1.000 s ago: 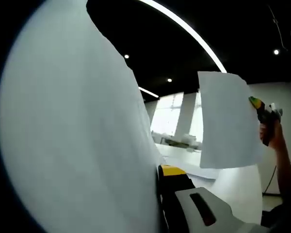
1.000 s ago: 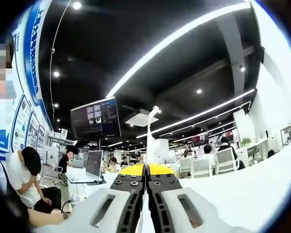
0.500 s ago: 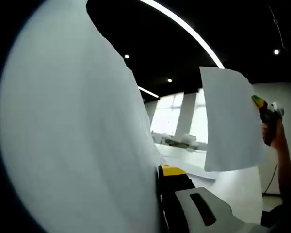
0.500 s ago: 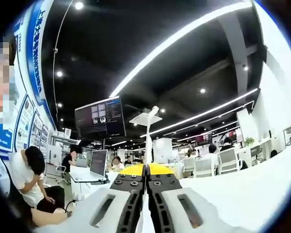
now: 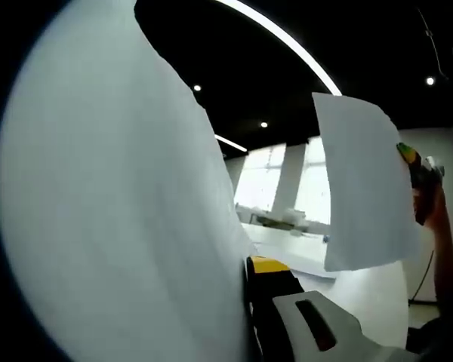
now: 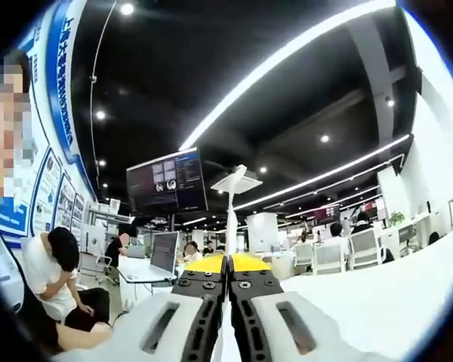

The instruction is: Organize the stack of printing papers by aligning and flattening the scattered papers on the table

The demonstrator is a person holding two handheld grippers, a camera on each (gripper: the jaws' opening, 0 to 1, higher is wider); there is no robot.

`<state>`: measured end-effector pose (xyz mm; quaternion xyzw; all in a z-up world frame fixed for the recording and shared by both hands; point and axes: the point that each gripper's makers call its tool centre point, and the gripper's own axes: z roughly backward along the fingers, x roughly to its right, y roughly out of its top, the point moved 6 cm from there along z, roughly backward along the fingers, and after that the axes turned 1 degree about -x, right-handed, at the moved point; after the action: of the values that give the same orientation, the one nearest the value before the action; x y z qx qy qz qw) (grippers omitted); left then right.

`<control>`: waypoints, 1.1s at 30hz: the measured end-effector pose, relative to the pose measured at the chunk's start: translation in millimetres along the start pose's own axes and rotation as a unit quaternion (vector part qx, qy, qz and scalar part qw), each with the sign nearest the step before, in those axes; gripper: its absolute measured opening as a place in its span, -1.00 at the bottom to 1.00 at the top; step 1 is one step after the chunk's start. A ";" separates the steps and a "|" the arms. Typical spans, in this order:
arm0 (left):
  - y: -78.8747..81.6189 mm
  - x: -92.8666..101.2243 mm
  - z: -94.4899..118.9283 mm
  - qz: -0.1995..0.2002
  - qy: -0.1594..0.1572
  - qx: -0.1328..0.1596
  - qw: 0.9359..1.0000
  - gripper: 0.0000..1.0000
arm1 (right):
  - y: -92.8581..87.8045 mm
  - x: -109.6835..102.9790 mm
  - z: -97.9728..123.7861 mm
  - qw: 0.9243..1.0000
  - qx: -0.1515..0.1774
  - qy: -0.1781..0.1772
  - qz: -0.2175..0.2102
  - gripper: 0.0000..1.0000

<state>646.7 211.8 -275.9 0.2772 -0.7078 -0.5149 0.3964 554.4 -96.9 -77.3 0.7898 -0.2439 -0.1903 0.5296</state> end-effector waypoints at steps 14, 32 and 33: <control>-0.2 5.1 0.1 -0.002 0.000 -0.001 1.000 -0.85 | -4.8 -10.7 -9.1 1.000 -0.014 0.024 -0.006 -1.00; 1.0 8.5 1.9 0.002 -0.004 0.002 1.000 -0.85 | -53.6 9.8 -29.3 0.996 -0.086 0.022 -0.018 -1.00; 1.2 8.9 2.1 0.002 -0.005 0.003 1.000 -0.85 | -58.7 13.0 -30.4 0.995 -0.093 0.019 -0.019 -1.00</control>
<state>640.3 206.1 -272.6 0.2747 -0.7115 -0.5134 0.3934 592.6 -63.1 -121.3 0.7455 -0.1997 -0.2068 0.6013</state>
